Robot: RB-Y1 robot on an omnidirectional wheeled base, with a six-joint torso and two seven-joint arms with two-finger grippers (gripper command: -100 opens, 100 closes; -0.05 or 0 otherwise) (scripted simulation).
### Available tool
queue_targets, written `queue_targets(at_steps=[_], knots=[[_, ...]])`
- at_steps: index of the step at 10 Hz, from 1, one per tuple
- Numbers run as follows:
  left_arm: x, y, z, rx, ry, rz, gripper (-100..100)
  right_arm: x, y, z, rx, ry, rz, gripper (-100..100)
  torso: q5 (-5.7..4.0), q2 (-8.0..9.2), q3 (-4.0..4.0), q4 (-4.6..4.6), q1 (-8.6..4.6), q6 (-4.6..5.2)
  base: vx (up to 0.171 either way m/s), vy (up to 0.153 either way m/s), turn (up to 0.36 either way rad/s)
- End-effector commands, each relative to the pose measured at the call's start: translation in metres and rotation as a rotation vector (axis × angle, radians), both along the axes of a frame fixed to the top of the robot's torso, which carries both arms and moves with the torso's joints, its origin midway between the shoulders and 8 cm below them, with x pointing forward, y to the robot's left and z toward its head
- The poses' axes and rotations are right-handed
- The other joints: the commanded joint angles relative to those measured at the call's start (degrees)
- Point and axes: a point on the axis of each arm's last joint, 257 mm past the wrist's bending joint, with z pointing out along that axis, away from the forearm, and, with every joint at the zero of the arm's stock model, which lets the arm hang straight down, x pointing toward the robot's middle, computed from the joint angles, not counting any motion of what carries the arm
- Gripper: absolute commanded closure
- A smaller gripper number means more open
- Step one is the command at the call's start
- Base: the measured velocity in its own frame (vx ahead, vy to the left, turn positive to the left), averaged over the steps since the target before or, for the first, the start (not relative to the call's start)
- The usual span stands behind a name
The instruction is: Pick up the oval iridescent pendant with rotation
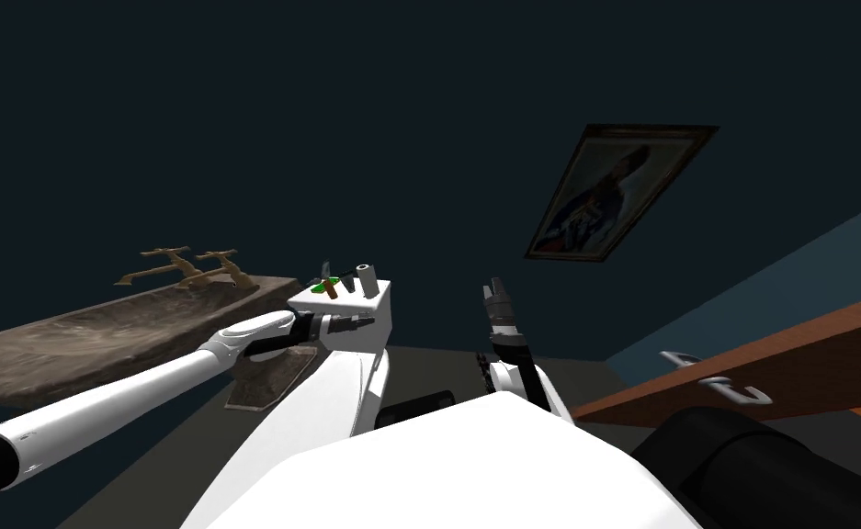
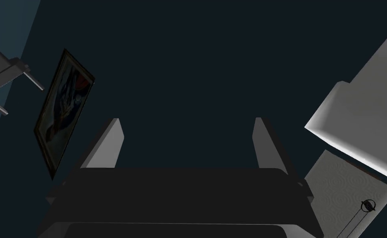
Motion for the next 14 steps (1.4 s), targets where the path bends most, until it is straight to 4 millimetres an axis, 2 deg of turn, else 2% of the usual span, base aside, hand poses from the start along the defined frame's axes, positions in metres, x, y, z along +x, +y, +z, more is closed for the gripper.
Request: queue_targets(at_steps=[1,2,5,6,7,9,10,11,12,14], knots=[[0.006,0.012,0.0,0.036,0.001,0.006,-100,0.0,0.0,0.0,0.0,0.0,0.0,0,0.0,0.0,0.0,0.0,0.0,0.0,-0.006,0.011,-0.072],[0.009,0.025,-0.005,0.083,0.008,0.008,-100,0.0,0.0,0.0,0.0,0.0,0.0,0,0.0,0.01,0.01,0.01,0.0,-0.03,-0.008,0.007,-0.121],[0.021,0.048,-0.008,0.148,0.009,0.027,-100,0.0,0.0,0.0,0.0,0.0,0.0,0,0.0,0.01,0.0,0.0,0.0,-0.01,-0.006,0.012,-0.099],[0.027,0.064,-0.008,0.196,0.007,0.036,-100,0.0,0.0,0.0,0.0,0.0,0.0,0,0.0,0.0,0.0,0.0,0.0,-0.03,-0.005,0.009,-0.161],[0.027,0.066,-0.011,0.202,0.011,0.039,-100,0.0,0.0,0.0,0.0,0.0,0.0,0,0.0,0.0,0.0,0.0,-0.01,-0.01,-0.004,0.01,-0.063],[0.042,0.099,-0.006,0.292,0.001,0.068,-100,0.0,0.0,0.0,0.0,0.0,0.0,0,0.0,-0.01,0.0,0.0,-0.02,-0.01,-0.004,0.01,-0.158],[0.038,0.101,-0.013,0.303,0.016,0.063,-100,0.0,0.0,0.0,0.0,0.0,0.0,0,0.0,0.0,0.0,0.0,0.0,-0.02,-0.004,0.016,-0.084],[0.045,0.117,-0.01,0.345,0.009,0.078,-100,0.0,0.0,0.0,0.0,0.0,0.0,0,0.01,0.0,0.0,0.0,0.01,-0.05,-0.005,0.009,-0.12],[0.042,0.118,-0.013,0.35,0.017,0.075,-100,0.0,0.0,0.0,0.0,0.0,0.0,0,0.0,0.0,0.0,0.0,-0.02,-0.02,-0.004,0.008,-0.074],[0.046,0.134,-0.013,0.394,0.018,0.086,-100,0.0,0.0,0.0,0.0,0.0,0.0,0,0.0,0.0,0.0,0.0,-0.02,-0.02,-0.004,0.008,-0.096]])
